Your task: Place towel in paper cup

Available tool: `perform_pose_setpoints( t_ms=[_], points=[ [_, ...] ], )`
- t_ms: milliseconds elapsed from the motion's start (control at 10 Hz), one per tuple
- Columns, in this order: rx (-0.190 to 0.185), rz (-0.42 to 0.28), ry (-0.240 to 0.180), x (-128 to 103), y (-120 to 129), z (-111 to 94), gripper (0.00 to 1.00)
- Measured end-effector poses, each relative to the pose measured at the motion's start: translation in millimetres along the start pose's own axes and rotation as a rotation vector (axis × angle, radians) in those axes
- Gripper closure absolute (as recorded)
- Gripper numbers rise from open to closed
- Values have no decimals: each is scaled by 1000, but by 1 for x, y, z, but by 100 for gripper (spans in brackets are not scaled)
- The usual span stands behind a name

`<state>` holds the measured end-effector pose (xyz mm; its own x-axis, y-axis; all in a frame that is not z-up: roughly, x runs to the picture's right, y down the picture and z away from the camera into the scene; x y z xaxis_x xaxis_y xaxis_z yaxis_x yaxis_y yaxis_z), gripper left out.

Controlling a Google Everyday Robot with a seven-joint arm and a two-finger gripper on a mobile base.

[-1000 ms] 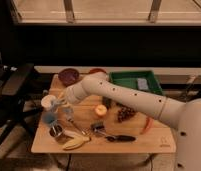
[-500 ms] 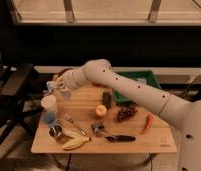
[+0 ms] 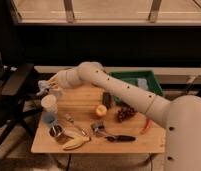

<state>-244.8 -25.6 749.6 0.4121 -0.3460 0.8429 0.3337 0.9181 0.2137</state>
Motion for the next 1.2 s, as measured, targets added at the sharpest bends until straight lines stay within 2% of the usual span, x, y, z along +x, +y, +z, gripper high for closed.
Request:
perform_pose_setpoints(
  t_ms=[200,300,600,800,1200],
  points=[
    [-37,17,15,13,16,24,66],
    [-45,29,21,17,20,27,59],
    [-80,76,54,37,40,35,27],
    [-89,95,59,42,47,37,20],
    [-92,113,77,46,51,32,20]
  ],
)
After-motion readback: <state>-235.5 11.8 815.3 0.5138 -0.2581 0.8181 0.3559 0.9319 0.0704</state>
